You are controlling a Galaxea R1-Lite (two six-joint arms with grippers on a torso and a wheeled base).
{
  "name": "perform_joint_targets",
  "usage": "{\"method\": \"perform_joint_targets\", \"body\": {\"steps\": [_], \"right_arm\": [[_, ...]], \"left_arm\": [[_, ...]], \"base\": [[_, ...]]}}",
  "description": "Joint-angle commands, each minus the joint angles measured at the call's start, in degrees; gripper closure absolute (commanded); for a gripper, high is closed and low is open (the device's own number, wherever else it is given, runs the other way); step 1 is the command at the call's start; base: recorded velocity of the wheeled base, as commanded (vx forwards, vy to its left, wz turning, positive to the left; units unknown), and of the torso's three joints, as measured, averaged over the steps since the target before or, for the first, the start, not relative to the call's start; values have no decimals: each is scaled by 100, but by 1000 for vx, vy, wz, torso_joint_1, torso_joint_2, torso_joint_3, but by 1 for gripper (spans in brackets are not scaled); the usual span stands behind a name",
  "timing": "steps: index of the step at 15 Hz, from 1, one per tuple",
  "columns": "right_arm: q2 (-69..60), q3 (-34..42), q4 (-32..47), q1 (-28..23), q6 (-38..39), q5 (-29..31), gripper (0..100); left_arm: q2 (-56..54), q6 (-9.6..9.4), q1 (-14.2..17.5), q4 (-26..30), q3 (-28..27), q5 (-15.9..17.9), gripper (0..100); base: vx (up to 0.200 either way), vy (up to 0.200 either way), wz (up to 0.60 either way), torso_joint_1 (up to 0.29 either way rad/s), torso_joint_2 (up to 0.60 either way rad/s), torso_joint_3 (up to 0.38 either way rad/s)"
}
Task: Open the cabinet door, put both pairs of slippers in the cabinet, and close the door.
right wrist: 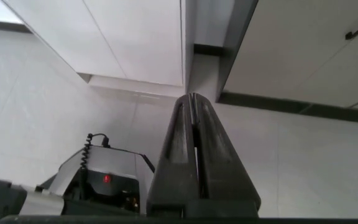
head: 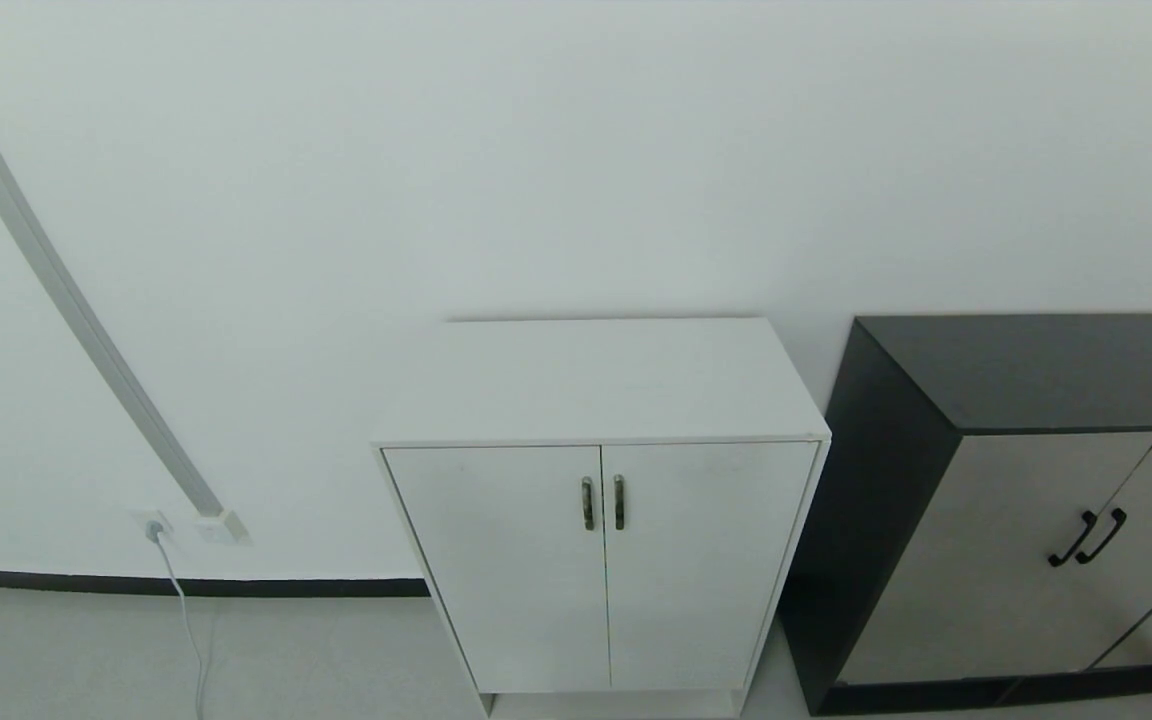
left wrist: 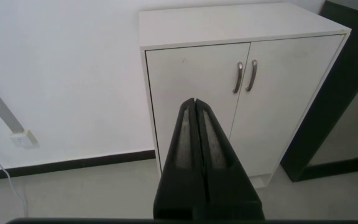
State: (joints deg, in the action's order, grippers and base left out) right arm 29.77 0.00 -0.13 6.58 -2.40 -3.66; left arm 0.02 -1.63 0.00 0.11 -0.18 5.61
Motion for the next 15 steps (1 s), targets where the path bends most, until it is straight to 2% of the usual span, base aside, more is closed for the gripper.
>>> {"method": "perform_joint_targets", "body": {"steps": [1, 4, 9, 15], "right_arm": [[-235, 0, 40, 133, 73, 14, 100], [-340, 0, 40, 115, 187, 41, 100], [-991, 0, 40, -316, 187, 49, 100], [-1984, 0, 40, -386, 196, 49, 100]], "left_arm": [[6, 5, 0, -2, 1, 2, 100], [-2, 5, 0, -2, 1, 2, 100], [6, 14, 0, -2, 1, 2, 100], [-2, 23, 0, -2, 1, 2, 100]], "base": [[0, 0, 0, 0, 0, 0], [0, 0, 0, 0, 0, 0], [0, 0, 0, 0, 0, 0], [0, 0, 0, 0, 0, 0]]}}
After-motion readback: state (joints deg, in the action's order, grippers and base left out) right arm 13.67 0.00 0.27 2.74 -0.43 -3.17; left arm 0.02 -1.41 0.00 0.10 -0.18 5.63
